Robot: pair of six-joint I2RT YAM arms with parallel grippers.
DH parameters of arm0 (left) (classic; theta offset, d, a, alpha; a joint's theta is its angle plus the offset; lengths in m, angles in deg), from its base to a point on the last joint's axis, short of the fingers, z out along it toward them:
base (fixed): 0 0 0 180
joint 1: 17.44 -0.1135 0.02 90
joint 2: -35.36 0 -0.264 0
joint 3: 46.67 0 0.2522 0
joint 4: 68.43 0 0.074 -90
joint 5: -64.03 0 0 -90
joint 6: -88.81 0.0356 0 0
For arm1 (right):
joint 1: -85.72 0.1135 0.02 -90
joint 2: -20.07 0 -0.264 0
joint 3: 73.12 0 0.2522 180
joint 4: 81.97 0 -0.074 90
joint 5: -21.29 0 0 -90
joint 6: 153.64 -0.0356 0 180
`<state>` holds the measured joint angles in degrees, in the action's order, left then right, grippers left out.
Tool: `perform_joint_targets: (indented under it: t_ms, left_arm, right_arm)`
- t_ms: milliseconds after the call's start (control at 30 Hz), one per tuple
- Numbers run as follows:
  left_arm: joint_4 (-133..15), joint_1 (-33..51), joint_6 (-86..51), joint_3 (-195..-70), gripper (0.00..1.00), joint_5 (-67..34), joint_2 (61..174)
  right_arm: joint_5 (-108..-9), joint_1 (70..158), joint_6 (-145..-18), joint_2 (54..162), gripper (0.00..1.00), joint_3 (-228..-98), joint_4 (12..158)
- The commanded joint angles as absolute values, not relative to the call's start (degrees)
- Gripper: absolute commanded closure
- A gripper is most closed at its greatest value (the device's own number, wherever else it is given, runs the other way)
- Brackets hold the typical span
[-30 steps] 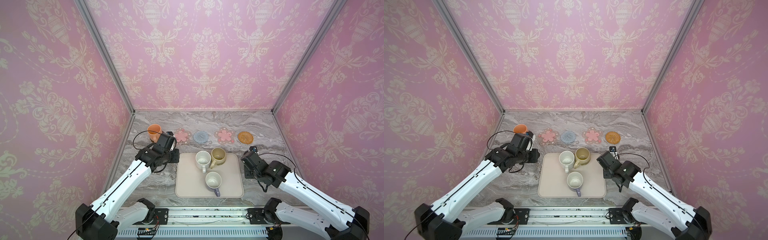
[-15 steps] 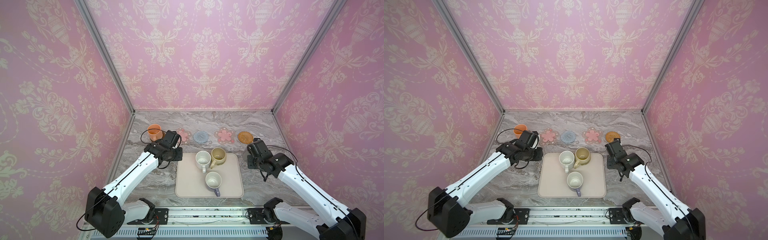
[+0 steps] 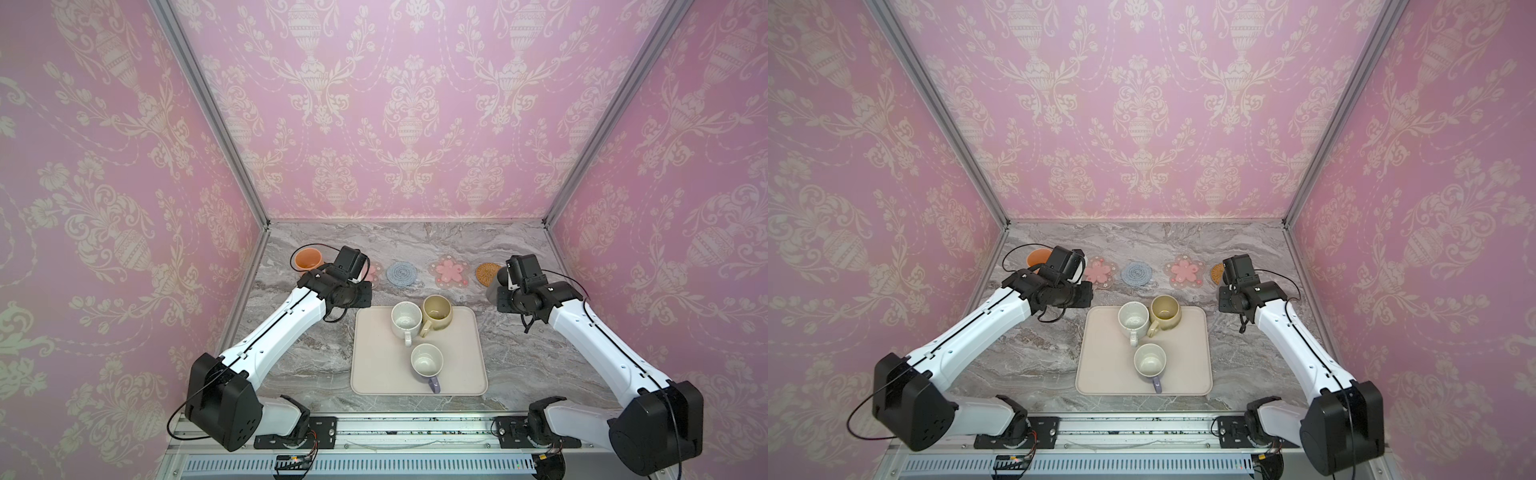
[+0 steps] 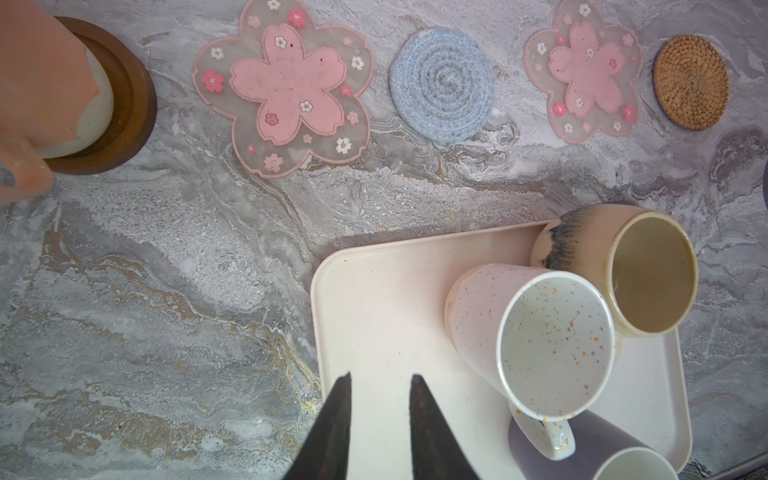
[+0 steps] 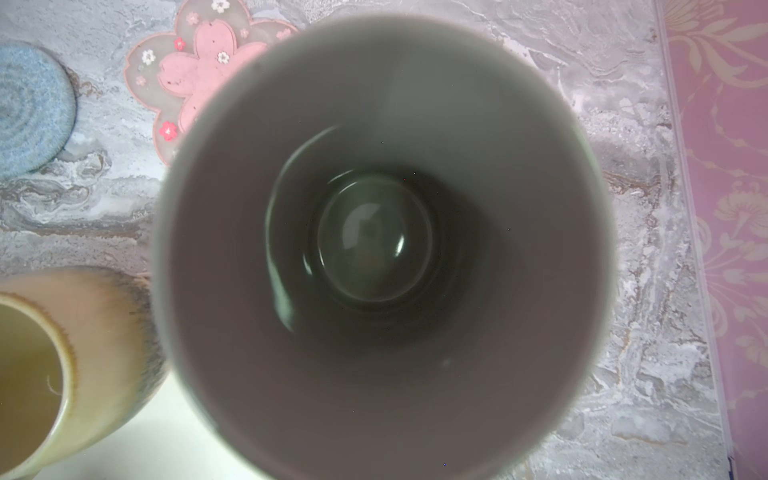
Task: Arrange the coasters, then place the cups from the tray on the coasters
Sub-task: 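Carry the grey mug with the right gripper toward the round rattan coaster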
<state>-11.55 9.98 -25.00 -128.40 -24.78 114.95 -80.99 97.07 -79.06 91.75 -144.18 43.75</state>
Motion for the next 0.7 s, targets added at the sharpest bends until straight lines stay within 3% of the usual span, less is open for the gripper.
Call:
perform_joint_targets:
  t_ms: [0, 667]
  left_arm:
    - [-11.0, 9.1, -23.1, -131.5, 0.72, -24.2, 116.8]
    - [-10.2, 5.4, -21.9, -141.6, 0.72, -21.9, 128.0]
  right_arm:
    - [-79.3, 95.5, -76.8, 93.1, 1.00, -148.1, 49.9]
    - [-76.1, 89.1, -71.0, 112.5, 1.00, -161.8, 54.7]
